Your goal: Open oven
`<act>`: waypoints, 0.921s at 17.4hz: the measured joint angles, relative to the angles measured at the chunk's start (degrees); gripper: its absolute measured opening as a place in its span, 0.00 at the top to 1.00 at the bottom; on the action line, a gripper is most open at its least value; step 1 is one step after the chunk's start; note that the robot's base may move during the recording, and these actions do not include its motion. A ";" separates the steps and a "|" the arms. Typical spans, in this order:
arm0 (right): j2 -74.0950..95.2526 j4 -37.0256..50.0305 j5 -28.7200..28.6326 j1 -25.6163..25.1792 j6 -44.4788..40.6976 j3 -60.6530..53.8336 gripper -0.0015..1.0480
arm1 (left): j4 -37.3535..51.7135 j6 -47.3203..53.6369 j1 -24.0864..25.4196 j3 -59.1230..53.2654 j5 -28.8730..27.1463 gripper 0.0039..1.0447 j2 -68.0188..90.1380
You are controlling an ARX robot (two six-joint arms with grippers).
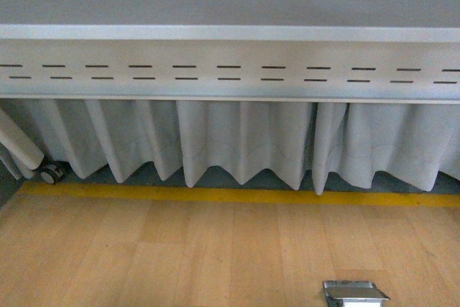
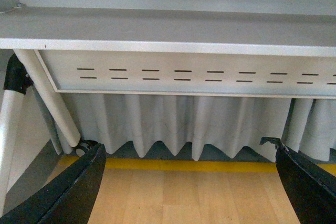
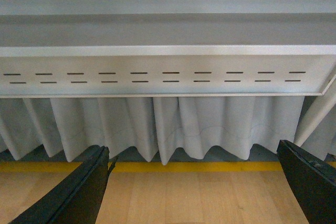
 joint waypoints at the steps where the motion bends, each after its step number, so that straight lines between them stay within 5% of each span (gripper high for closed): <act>1: 0.00 0.00 0.00 0.00 0.00 0.00 0.06 | 0.00 0.02 0.00 0.00 0.00 0.06 0.00; 16: 0.00 0.00 0.00 0.00 0.00 0.00 0.06 | 0.00 0.00 0.00 0.00 0.00 0.06 0.00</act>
